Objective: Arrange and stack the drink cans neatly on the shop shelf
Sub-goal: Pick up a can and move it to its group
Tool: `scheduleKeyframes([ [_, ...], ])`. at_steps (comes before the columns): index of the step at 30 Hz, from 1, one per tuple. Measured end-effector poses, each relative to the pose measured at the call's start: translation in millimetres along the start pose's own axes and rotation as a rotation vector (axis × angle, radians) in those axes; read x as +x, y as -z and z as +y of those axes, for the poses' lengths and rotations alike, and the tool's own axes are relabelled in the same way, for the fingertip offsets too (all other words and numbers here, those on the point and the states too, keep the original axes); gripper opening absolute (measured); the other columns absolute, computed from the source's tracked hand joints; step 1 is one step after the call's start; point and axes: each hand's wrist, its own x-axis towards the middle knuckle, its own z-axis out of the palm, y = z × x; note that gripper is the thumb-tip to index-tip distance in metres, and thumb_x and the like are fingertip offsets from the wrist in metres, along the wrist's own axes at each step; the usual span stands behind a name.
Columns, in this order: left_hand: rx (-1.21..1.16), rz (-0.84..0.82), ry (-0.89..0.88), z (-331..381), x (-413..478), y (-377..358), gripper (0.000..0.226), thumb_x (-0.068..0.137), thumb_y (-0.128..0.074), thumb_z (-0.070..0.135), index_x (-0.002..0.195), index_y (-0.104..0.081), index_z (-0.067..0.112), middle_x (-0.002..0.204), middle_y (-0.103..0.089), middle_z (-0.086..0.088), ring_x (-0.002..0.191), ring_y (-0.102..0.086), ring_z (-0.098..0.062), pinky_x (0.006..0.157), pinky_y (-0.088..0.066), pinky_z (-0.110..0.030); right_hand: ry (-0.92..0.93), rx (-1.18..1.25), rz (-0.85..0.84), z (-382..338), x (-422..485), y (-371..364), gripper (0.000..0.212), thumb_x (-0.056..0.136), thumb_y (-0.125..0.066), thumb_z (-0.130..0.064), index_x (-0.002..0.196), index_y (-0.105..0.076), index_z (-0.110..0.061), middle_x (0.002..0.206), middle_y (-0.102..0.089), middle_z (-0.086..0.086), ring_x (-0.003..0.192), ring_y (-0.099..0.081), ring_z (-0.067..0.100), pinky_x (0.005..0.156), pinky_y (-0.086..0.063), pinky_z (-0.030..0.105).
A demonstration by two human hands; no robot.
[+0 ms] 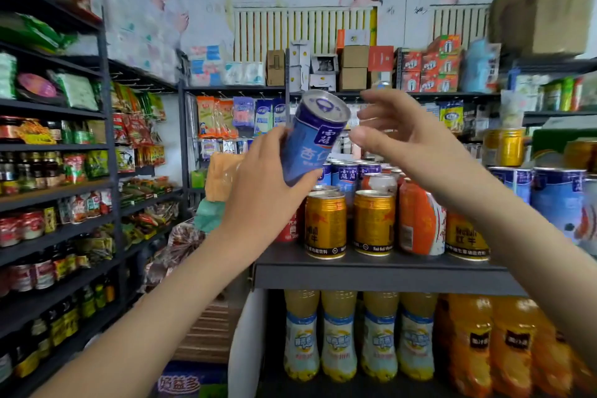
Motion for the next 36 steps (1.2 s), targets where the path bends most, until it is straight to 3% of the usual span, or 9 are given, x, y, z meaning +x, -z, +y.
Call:
scheduleKeyframes([
  [5,0.021,-0.019,-0.101,17,16,-10,0.06,0.078,-0.073,0.036,0.128,-0.047,0.016,0.119,-0.055,0.002,0.103,-0.051,-0.009,0.083,-0.039,-0.019,0.036,0.061,-0.068,-8,24,18,0.039,0.081,-0.068,-0.027,0.117,-0.06,-0.012,0.111,-0.065,0.01,0.097,-0.063,0.014,0.076,-0.051,0.017],
  [11,-0.017,-0.049,-0.125,22,39,-35,0.065,0.077,-0.073,0.039,0.131,-0.046,0.016,0.121,-0.056,0.0,0.107,-0.054,-0.014,0.092,-0.046,-0.031,0.022,-0.067,-0.084,6,46,31,0.037,0.08,-0.072,-0.033,0.114,-0.062,-0.021,0.105,-0.068,0.001,0.096,-0.065,0.017,0.09,-0.054,0.038],
  [14,-0.055,-0.13,-0.092,21,53,-46,0.065,0.077,-0.073,0.042,0.13,-0.046,0.017,0.123,-0.057,0.001,0.109,-0.054,-0.015,0.092,-0.047,-0.036,-0.013,-0.07,-0.053,15,58,35,0.029,0.082,-0.071,-0.029,0.106,-0.065,-0.015,0.1,-0.069,0.005,0.088,-0.066,0.015,0.085,-0.055,0.032],
  [17,-0.074,-0.286,-0.036,18,64,-49,0.061,0.08,-0.067,0.048,0.129,-0.045,0.019,0.118,-0.055,0.007,0.105,-0.053,-0.009,0.085,-0.043,-0.026,-0.089,-0.006,-0.037,26,68,38,0.023,0.084,-0.07,-0.024,0.1,-0.066,-0.007,0.095,-0.067,0.009,0.088,-0.065,0.019,0.082,-0.056,0.033],
  [21,0.129,-0.405,0.046,-1,62,-49,0.058,0.084,-0.047,0.066,0.122,-0.053,0.023,0.105,-0.061,0.008,0.1,-0.056,-0.011,0.087,-0.042,-0.031,-0.134,0.018,-0.006,37,76,48,0.017,0.085,-0.068,-0.024,0.092,-0.064,-0.009,0.092,-0.066,0.005,0.081,-0.064,0.006,0.067,-0.056,0.019],
  [26,0.522,-0.534,-0.071,-18,44,-54,0.054,0.083,-0.037,0.072,0.113,-0.061,0.034,0.099,-0.061,0.015,0.111,-0.043,-0.01,0.098,-0.015,-0.039,-0.149,0.028,0.007,46,80,53,0.03,0.085,-0.068,-0.03,0.099,-0.067,-0.004,0.092,-0.066,0.002,0.088,-0.062,0.01,0.076,-0.057,0.025],
  [30,0.567,-0.598,-0.054,-21,44,-59,0.056,0.084,-0.032,0.073,0.112,-0.061,0.034,0.103,-0.062,0.016,0.122,-0.04,-0.013,0.109,-0.006,-0.048,-0.152,0.02,-0.011,51,82,47,0.035,0.085,-0.068,-0.033,0.102,-0.067,-0.003,0.094,-0.067,0.002,0.087,-0.062,0.01,0.077,-0.058,0.027],
  [33,0.539,-0.566,-0.015,-23,51,-64,0.055,0.084,-0.031,0.073,0.101,-0.064,0.034,0.094,-0.066,0.015,0.112,-0.05,-0.01,0.109,-0.003,-0.051,-0.156,0.034,0.005,57,87,42,0.038,0.083,-0.069,-0.031,0.1,-0.066,0.003,0.096,-0.065,0.008,0.086,-0.062,0.012,0.079,-0.059,0.031],
  [36,0.502,-0.604,0.013,-22,63,-65,0.051,0.083,-0.039,0.072,0.108,-0.063,0.034,0.101,-0.065,0.017,0.113,-0.05,-0.01,0.11,0.0,-0.052,-0.178,-0.004,0.025,63,96,37,0.046,0.081,-0.072,-0.032,0.104,-0.063,0.006,0.097,-0.063,0.013,0.086,-0.061,0.015,0.079,-0.059,0.037],
])
